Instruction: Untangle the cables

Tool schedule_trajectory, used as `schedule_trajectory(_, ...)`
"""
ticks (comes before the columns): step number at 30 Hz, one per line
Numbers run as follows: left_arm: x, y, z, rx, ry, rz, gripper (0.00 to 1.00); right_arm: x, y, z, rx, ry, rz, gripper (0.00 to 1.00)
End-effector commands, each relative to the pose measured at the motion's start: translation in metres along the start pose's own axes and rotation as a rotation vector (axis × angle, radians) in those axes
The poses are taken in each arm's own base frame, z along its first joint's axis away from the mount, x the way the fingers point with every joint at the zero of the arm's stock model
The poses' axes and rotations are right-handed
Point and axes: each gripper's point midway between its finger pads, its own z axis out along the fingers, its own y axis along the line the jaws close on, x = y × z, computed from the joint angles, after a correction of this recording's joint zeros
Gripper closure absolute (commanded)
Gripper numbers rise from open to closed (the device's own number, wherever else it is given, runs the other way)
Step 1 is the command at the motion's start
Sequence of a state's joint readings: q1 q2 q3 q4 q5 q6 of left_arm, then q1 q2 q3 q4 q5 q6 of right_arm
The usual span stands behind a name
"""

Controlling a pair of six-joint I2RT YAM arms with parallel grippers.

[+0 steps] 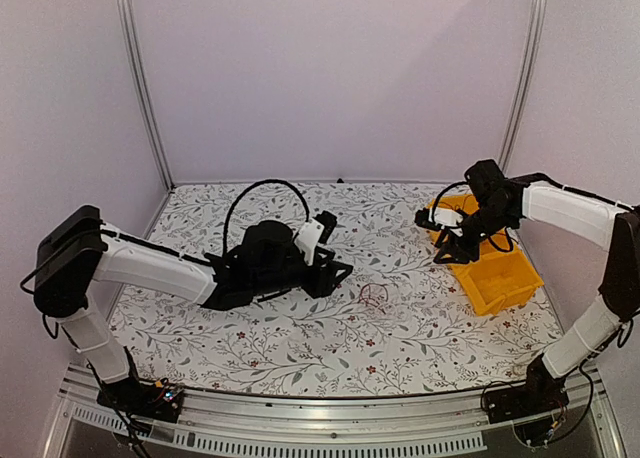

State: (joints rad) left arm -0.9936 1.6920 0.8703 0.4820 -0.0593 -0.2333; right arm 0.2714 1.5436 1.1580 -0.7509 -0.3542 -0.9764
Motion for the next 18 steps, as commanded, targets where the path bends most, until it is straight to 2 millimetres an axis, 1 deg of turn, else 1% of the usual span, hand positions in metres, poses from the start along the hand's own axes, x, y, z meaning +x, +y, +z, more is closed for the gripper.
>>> schedule_trajectory(1,0.032,-0.006,0.014,0.053,0.123,-0.079,0.43,-0.042,0.029,0.010,-0.095,-0.111,0.010,0.55)
schedule_trajectory(3,0.041,-0.008,0.020,0.081,0.140,-0.109,0.44,-0.053,0.036,0.020,-0.144,-0.129,0.016,0.55)
schedule_trajectory(6,0.053,-0.012,0.034,0.127,0.188,-0.160,0.50,-0.068,0.041,0.032,-0.210,-0.161,0.040,0.55)
schedule_trajectory(9,0.064,-0.012,0.045,0.137,0.235,-0.208,0.51,-0.079,0.041,0.038,-0.244,-0.202,0.066,0.55)
schedule_trajectory(12,0.072,-0.011,0.049,0.147,0.245,-0.231,0.52,-0.086,0.043,0.043,-0.261,-0.240,0.075,0.54)
schedule_trajectory(15,0.079,-0.008,0.053,0.163,0.254,-0.247,0.54,-0.092,0.046,0.046,-0.262,-0.283,0.078,0.54)
schedule_trajectory(18,0.084,-0.007,0.059,0.173,0.266,-0.253,0.57,-0.103,0.054,0.048,-0.283,-0.310,0.080,0.54)
